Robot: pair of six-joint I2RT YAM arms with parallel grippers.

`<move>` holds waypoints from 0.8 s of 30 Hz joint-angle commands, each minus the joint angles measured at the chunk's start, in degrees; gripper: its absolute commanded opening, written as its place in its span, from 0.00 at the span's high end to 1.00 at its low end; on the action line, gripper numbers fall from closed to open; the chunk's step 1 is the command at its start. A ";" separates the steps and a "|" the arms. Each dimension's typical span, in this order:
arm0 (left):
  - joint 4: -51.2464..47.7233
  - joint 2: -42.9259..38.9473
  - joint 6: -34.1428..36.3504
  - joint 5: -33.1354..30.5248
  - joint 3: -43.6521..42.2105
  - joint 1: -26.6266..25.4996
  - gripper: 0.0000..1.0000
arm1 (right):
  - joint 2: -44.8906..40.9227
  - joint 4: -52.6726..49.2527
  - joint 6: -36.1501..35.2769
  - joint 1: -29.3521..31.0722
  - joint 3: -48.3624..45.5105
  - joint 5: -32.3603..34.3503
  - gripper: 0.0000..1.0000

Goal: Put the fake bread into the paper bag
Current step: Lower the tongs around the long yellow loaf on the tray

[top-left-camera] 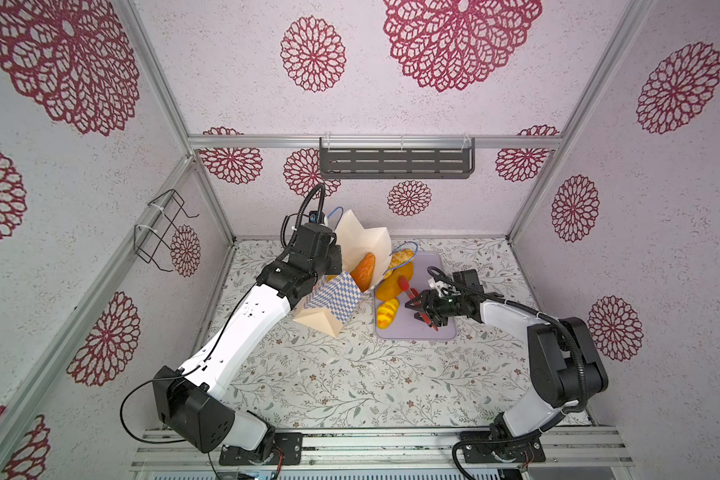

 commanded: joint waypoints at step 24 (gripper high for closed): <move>0.20 -1.77 -0.22 -0.03 -0.07 -0.13 1.00 | 7.13 15.30 8.82 0.26 5.15 -4.65 0.41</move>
